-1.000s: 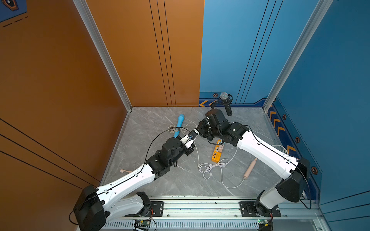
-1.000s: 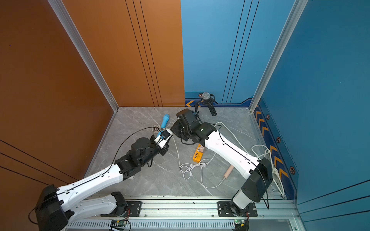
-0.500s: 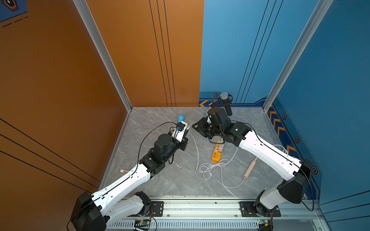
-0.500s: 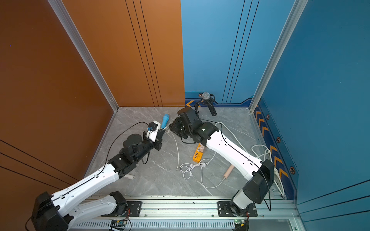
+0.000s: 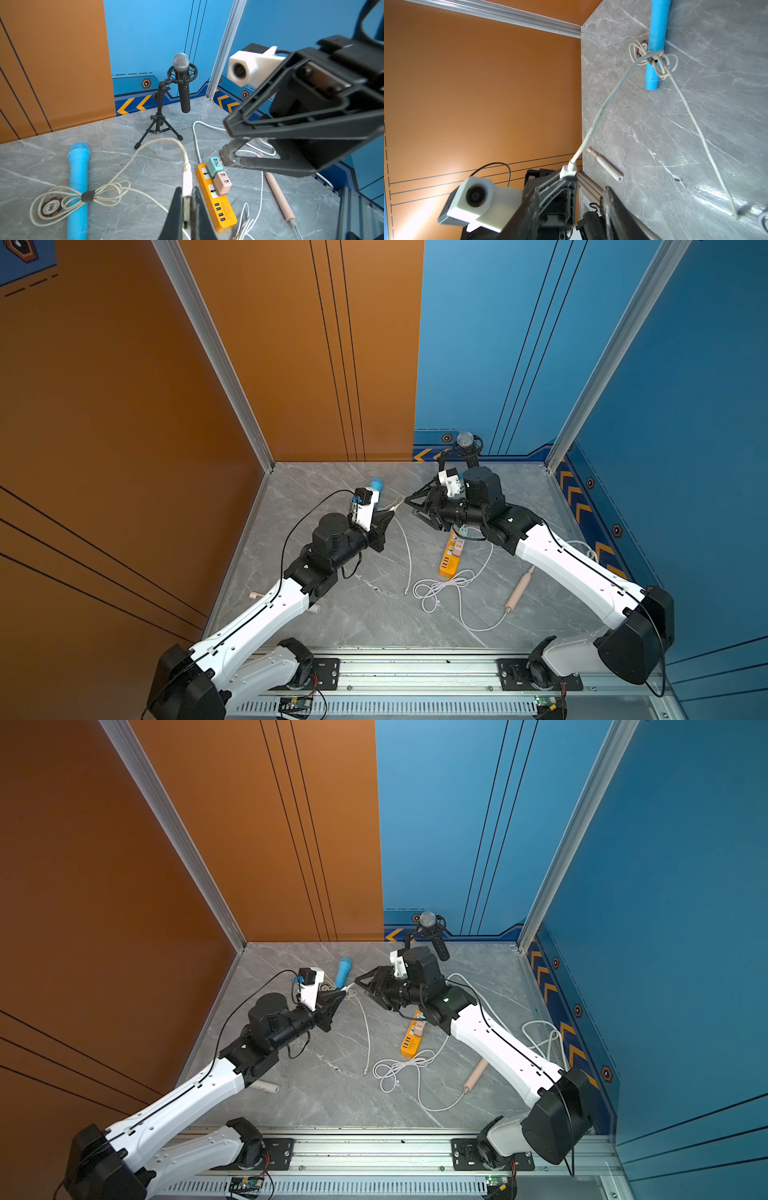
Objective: Charge the electric toothbrush
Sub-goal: Pick up the charging cable from the center of the board.
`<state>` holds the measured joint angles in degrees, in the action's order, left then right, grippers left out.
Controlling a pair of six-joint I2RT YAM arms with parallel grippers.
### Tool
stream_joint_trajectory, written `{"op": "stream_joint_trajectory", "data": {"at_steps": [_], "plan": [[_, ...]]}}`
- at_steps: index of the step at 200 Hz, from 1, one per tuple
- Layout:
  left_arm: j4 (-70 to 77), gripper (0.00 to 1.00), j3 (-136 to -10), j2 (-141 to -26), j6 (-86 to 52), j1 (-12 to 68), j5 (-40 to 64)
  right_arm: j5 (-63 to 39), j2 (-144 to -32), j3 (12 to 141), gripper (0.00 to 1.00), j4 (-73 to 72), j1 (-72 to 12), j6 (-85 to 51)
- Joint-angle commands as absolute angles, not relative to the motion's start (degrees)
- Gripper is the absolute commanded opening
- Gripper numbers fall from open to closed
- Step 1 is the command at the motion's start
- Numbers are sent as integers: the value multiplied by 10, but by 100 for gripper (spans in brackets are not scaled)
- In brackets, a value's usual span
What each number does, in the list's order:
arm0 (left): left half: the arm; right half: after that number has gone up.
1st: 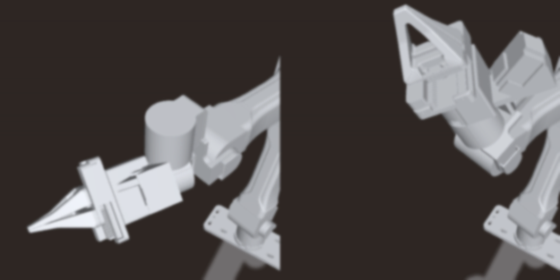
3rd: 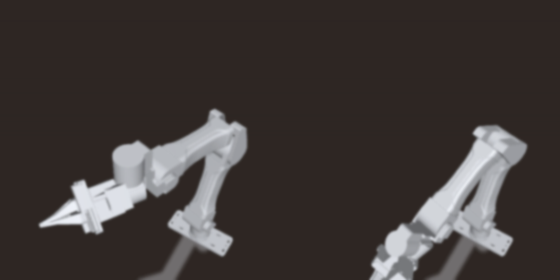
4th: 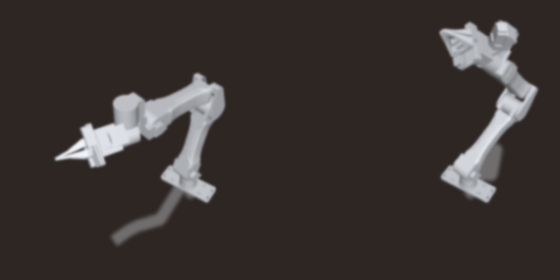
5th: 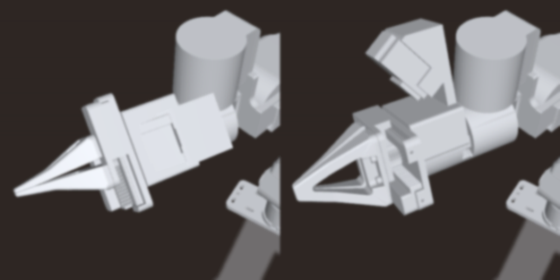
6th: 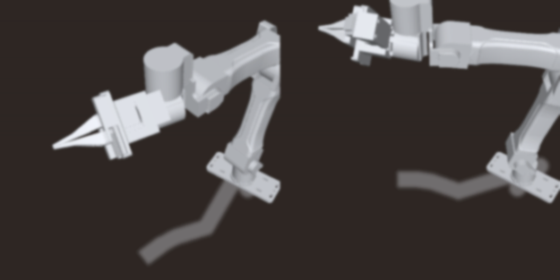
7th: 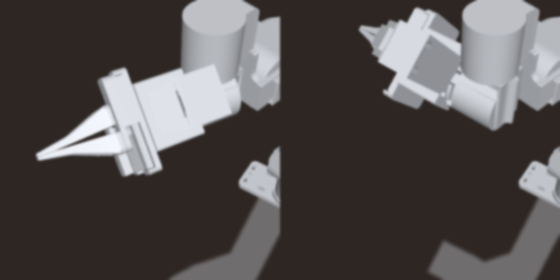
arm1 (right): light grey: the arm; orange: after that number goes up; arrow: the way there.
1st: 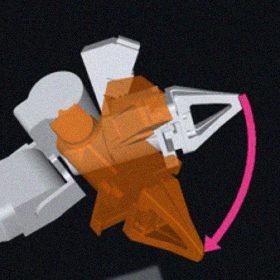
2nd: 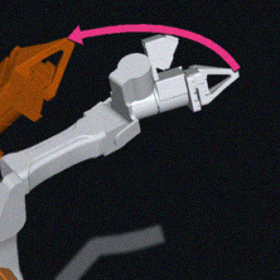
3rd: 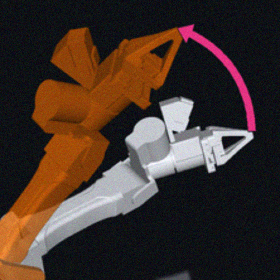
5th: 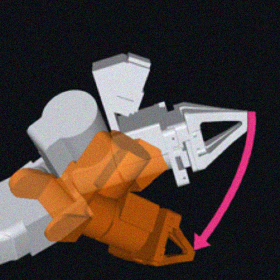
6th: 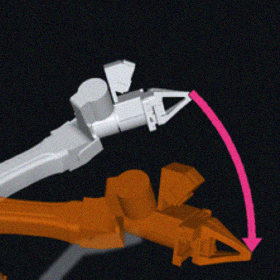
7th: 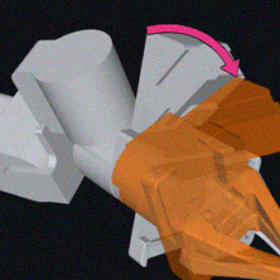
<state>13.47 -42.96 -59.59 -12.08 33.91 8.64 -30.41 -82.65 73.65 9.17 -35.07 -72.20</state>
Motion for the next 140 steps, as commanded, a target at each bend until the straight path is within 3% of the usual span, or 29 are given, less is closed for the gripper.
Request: {"op": "stream_joint_trajectory", "data": {"at_steps": [1,40,84,140], "plan": [[136,0,-435,-599,-122,347,114,-343,-851,730,48,17,-346,-791],[135,0,-437,-598,-113,353,110,-353,-870,716,41,-23,-348,-828],[135,0,-437,-598,-108,356,102,-347,-866,716,24,-16,-352,-817],[137,0,-443,-604,-109,359,85,-349,-865,710,18,-23,-368,-820]]}}
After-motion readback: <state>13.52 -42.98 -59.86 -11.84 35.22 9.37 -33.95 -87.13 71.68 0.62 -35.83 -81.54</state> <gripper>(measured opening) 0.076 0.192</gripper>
